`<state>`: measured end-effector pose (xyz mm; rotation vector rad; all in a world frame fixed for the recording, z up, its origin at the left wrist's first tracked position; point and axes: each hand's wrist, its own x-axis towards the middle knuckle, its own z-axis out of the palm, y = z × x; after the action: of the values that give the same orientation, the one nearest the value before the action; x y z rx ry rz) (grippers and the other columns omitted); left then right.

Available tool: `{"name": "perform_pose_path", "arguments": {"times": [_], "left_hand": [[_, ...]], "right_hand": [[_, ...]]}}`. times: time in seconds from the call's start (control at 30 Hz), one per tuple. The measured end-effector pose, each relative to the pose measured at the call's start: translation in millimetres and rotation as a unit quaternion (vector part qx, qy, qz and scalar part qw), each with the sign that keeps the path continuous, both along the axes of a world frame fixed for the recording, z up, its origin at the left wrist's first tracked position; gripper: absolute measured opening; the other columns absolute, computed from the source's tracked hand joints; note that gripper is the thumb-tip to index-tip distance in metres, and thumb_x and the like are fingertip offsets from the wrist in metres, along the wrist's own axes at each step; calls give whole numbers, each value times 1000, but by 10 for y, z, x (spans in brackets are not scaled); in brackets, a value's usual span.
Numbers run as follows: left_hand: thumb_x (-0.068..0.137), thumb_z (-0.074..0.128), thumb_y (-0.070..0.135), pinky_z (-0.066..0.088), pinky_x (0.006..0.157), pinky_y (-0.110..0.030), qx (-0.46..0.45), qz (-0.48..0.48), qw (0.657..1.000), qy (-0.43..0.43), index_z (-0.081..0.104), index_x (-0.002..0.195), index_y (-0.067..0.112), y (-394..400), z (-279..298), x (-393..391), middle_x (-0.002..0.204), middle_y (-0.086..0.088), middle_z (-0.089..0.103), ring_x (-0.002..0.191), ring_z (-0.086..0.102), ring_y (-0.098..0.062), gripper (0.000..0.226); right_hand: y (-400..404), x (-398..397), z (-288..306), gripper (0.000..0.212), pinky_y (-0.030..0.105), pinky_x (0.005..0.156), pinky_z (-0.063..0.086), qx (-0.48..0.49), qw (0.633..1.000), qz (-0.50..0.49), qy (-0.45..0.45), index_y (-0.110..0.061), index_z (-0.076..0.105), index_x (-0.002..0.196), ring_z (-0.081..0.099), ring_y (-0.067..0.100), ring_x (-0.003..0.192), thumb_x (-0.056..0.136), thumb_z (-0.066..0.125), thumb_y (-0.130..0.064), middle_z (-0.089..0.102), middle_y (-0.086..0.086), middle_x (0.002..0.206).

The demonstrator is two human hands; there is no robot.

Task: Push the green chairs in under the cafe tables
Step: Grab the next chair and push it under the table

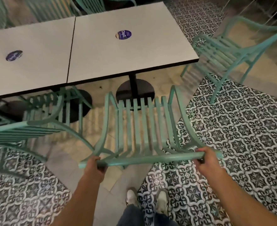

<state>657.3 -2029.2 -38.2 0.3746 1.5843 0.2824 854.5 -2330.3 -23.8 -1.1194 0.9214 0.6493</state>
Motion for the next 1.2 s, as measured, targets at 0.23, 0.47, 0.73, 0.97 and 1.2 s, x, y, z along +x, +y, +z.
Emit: {"name": "perform_pose_path", "arguments": {"times": [0.23,0.47,0.73,0.97,1.2], "left_hand": [[91,53,9,52,74,-39,1,29,1000,5,45,81,5,-138,25,-12,83,-13,52,72,54,-24,13],[88,58,10,52,81,-37,14,56,998,-1,49,86,5,-230,63,-13,89,-15,57,74,59,-26,11],[88,63,36,50,91,-55,12,150,986,-68,54,106,11,-179,130,-173,106,-15,56,96,59,-38,32],[91,52,8,50,88,-43,-26,108,993,-36,47,123,2,-107,162,-20,118,-13,52,102,54,-31,33],[83,47,0,51,92,-47,-42,106,993,-2,45,114,1,-14,216,84,116,-14,49,112,56,-33,31]], "right_hand": [[43,321,-117,3,27,84,51,-6,999,44,23,-8,54,86,52,19,84,87,53,-10,48,11,107],[53,432,-172,8,25,59,57,-3,999,47,24,-5,54,95,58,22,92,90,54,-11,54,10,105],[113,252,-185,29,47,99,45,-9,999,-35,-38,-26,59,113,58,23,109,86,60,-38,59,5,120],[208,385,-91,23,39,98,49,28,999,-22,24,-8,48,113,58,28,99,90,54,-10,51,15,116],[299,542,-118,18,38,96,51,0,998,-33,52,-11,51,99,58,28,104,84,53,-1,53,10,118]]}}
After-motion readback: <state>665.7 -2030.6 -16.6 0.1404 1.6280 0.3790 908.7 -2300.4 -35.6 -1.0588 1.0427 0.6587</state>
